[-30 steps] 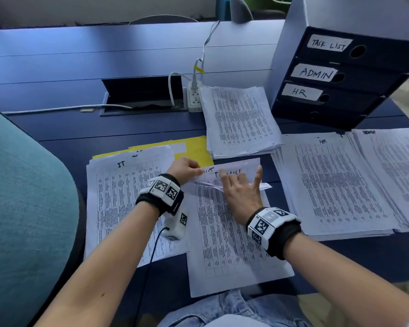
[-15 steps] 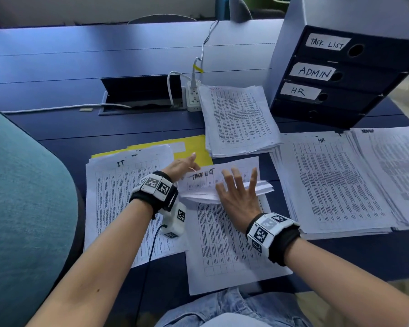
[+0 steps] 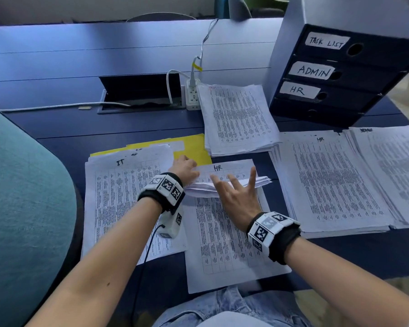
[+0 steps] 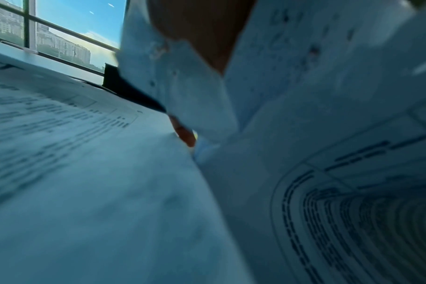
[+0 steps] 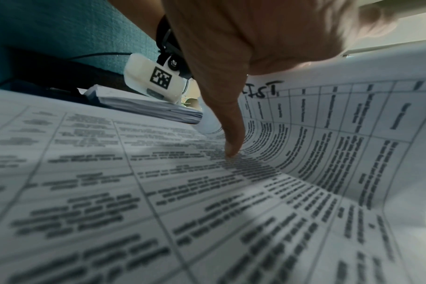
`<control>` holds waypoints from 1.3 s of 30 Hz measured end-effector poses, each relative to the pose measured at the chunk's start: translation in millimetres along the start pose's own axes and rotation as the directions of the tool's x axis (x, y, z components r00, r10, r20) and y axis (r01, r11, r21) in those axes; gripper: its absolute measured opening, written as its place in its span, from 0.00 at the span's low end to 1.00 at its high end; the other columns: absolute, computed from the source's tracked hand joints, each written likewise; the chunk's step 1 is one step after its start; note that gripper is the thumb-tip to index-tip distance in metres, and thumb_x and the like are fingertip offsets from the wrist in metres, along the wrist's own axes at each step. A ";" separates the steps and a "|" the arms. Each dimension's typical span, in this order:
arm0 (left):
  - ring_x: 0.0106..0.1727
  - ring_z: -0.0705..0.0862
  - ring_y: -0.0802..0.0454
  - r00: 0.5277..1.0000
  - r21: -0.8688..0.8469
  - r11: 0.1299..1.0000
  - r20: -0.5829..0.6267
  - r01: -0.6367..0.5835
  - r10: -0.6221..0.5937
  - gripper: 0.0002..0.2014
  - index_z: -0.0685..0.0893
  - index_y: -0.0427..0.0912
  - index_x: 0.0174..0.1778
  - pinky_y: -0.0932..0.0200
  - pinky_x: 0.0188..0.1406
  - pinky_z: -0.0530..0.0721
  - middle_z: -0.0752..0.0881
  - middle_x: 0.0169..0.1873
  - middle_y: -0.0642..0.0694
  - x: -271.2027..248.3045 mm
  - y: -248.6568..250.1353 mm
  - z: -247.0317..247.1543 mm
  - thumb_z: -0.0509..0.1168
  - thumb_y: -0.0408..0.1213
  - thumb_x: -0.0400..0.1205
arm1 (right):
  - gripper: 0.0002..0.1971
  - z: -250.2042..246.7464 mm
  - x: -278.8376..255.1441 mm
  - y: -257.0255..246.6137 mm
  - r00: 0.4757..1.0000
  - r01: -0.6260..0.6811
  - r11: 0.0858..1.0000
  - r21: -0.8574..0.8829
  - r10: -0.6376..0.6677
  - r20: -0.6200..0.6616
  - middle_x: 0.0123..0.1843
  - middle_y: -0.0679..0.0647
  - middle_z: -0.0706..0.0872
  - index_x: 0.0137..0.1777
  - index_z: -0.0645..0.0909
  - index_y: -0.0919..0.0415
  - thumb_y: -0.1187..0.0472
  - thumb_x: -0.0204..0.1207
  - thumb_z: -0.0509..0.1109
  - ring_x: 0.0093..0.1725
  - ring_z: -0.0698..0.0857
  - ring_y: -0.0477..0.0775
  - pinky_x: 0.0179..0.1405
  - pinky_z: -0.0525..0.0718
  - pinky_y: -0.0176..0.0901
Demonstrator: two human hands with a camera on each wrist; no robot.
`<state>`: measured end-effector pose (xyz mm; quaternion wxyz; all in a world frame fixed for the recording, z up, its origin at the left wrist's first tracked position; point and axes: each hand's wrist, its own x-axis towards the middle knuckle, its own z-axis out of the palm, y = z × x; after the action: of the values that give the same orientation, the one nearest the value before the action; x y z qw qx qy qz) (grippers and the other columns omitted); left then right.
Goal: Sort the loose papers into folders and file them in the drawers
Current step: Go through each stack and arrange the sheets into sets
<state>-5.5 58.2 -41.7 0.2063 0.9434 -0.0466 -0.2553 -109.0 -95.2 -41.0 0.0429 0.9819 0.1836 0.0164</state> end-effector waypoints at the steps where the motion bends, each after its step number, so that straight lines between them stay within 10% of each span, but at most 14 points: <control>1: 0.73 0.66 0.42 1.000 -0.006 1.000 -0.007 -0.009 0.009 0.20 0.73 0.37 0.72 0.50 0.75 0.65 0.69 0.70 0.37 1.0 -1.2 1.2 0.58 0.37 0.83 | 0.56 0.6 -0.6 -0.1 1.000 0.004 1.000 -0.015 -0.004 0.008 0.41 0.54 0.89 0.69 0.65 0.62 0.73 0.33 0.81 0.53 0.88 0.62 0.68 0.40 0.77; 9: 0.63 0.78 0.44 0.990 -0.177 0.974 -0.044 -0.140 0.135 0.14 0.78 0.36 0.63 0.57 0.59 0.74 0.80 0.63 0.38 -7.7 -3.7 -8.5 0.58 0.39 0.85 | 0.23 -7.0 -5.2 -3.2 0.987 -0.050 0.999 -0.009 0.051 0.153 0.50 0.53 0.86 0.54 0.83 0.58 0.70 0.56 0.79 0.58 0.85 0.61 0.63 0.41 0.85; 12: 0.61 0.78 0.51 0.978 -0.438 0.878 -0.014 -0.194 0.210 0.35 0.80 0.38 0.62 0.57 0.66 0.74 0.82 0.61 0.43 -20.4 1.3 -15.9 0.55 0.66 0.77 | 0.18 -21.0 9.2 9.4 0.960 -0.185 0.982 0.048 0.170 0.222 0.61 0.49 0.81 0.62 0.75 0.57 0.72 0.75 0.59 0.72 0.70 0.57 0.64 0.26 0.80; 15: 0.61 0.81 0.53 0.985 -0.694 0.705 -0.033 -0.145 0.170 0.60 0.83 0.43 0.59 0.54 0.64 0.76 0.84 0.59 0.46 -25.9 3.8 -20.0 0.53 0.87 0.44 | 0.10 -42.0 32.8 30.4 0.937 -0.349 0.925 0.150 0.338 0.093 0.54 0.49 0.84 0.50 0.78 0.56 0.69 0.77 0.58 0.68 0.71 0.56 0.71 0.37 0.81; 18: 0.37 0.85 0.61 0.988 -0.810 0.569 -0.072 -0.140 0.140 0.36 0.84 0.47 0.41 0.63 0.44 0.82 0.88 0.35 0.54 -25.5 6.3 -19.5 0.74 0.72 0.49 | 0.06 -73.9 56.9 56.6 0.876 -0.464 0.824 0.325 0.480 0.035 0.53 0.52 0.84 0.48 0.81 0.58 0.62 0.79 0.61 0.70 0.71 0.57 0.71 0.38 0.79; 21: 0.28 0.83 0.67 0.981 -0.787 0.587 -0.129 -0.188 0.142 0.03 0.83 0.42 0.39 0.64 0.40 0.82 0.86 0.23 0.60 -27.2 18.0 -18.7 0.72 0.34 0.75 | 0.05 -103.1 73.4 75.1 0.853 -0.435 0.767 0.471 0.519 -0.058 0.57 0.55 0.82 0.50 0.80 0.60 0.62 0.79 0.63 0.72 0.69 0.56 0.74 0.40 0.76; 24: 0.27 0.82 0.64 0.974 -0.791 0.571 -0.206 -0.221 0.092 0.04 0.82 0.41 0.39 0.67 0.36 0.81 0.85 0.24 0.57 -27.1 30.5 -24.0 0.67 0.29 0.78 | 0.23 -108.6 79.8 90.1 0.736 -0.441 0.661 0.607 0.654 -0.177 0.73 0.55 0.70 0.68 0.72 0.57 0.57 0.74 0.72 0.77 0.61 0.55 0.75 0.42 0.73; 28: 0.33 0.84 0.55 0.958 -0.891 0.366 -0.288 -0.270 0.004 0.05 0.83 0.40 0.40 0.56 0.43 0.84 0.87 0.30 0.53 -14.2 37.8 -42.3 0.66 0.26 0.79 | 0.48 -84.9 67.5 107.7 0.624 -0.449 0.262 0.854 0.777 0.090 0.79 0.61 0.61 0.80 0.51 0.61 0.45 0.68 0.75 0.78 0.62 0.61 0.76 0.58 0.67; 31: 0.37 0.85 0.50 0.963 -0.941 0.228 -0.266 -0.251 -0.038 0.04 0.84 0.39 0.43 0.48 0.48 0.84 0.89 0.33 0.50 4.0 42.3 -59.0 0.67 0.26 0.78 | 0.29 -67.0 55.4 110.9 0.675 -0.378 -0.127 0.917 0.640 0.367 0.54 0.55 0.81 0.72 0.64 0.65 0.57 0.76 0.71 0.48 0.83 0.50 0.40 0.84 0.31; 33: 0.36 0.84 0.47 0.969 -0.955 0.206 -0.232 -0.212 -0.080 0.03 0.83 0.36 0.45 0.47 0.46 0.82 0.87 0.32 0.48 15.5 49.4 -70.6 0.65 0.26 0.80 | 0.11 -52.8 55.2 115.2 0.689 -0.413 -0.084 0.907 0.623 0.371 0.40 0.51 0.82 0.59 0.75 0.65 0.65 0.78 0.68 0.37 0.81 0.49 0.27 0.80 0.31; 39: 0.37 0.79 0.48 0.961 -0.940 0.305 -0.214 -0.153 -0.177 0.11 0.79 0.30 0.56 0.55 0.40 0.80 0.81 0.36 0.43 58.3 76.7 -91.5 0.63 0.22 0.78 | 0.04 -23.1 82.3 151.9 0.595 -0.462 0.069 0.884 0.764 0.251 0.44 0.58 0.82 0.47 0.78 0.63 0.71 0.76 0.66 0.45 0.80 0.54 0.45 0.77 0.45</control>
<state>92.1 10.6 34.8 0.7250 0.6648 0.1493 -0.1002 21.2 -204.7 -2.9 -0.5247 0.8031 -0.2730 0.0716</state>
